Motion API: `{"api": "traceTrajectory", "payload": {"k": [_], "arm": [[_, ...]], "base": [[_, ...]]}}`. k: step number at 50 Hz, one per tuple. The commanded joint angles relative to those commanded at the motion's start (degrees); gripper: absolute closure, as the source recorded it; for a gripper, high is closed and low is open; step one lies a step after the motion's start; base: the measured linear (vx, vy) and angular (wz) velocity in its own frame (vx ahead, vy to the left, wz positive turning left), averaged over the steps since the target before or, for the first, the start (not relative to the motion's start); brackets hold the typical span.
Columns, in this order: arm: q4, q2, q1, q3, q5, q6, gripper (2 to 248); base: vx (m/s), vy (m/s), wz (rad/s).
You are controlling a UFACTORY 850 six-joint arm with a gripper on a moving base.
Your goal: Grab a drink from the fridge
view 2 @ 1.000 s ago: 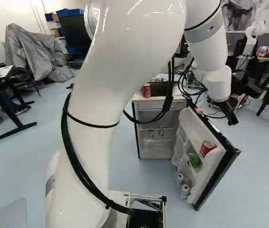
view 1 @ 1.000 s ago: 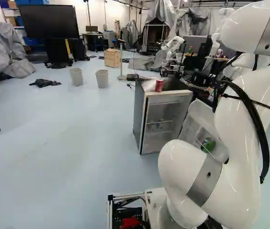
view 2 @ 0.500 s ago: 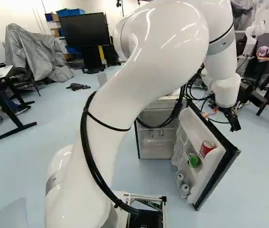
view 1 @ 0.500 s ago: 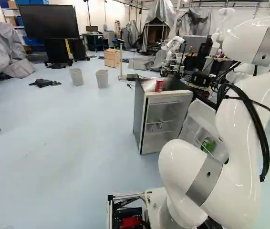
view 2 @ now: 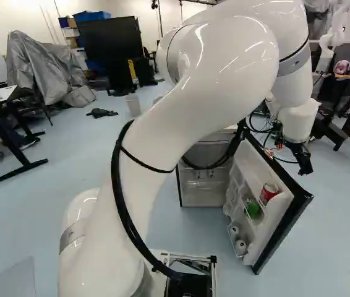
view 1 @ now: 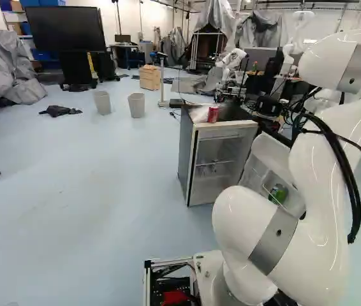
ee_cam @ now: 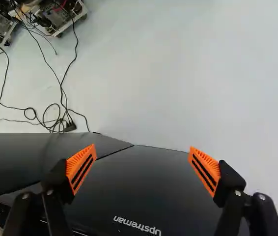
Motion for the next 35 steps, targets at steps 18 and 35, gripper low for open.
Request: {"api": "traceTrajectory", "payload": {"k": [18, 35], "arm": [[0.0, 1.1, -0.1, 1.6, -0.5, 0.0, 3], [0.0, 2.7, 0.0, 4.0, -0.5, 0.0, 3]], "base": [[0.000, 0.000, 0.000], [0.000, 0.000, 0.000]]}}
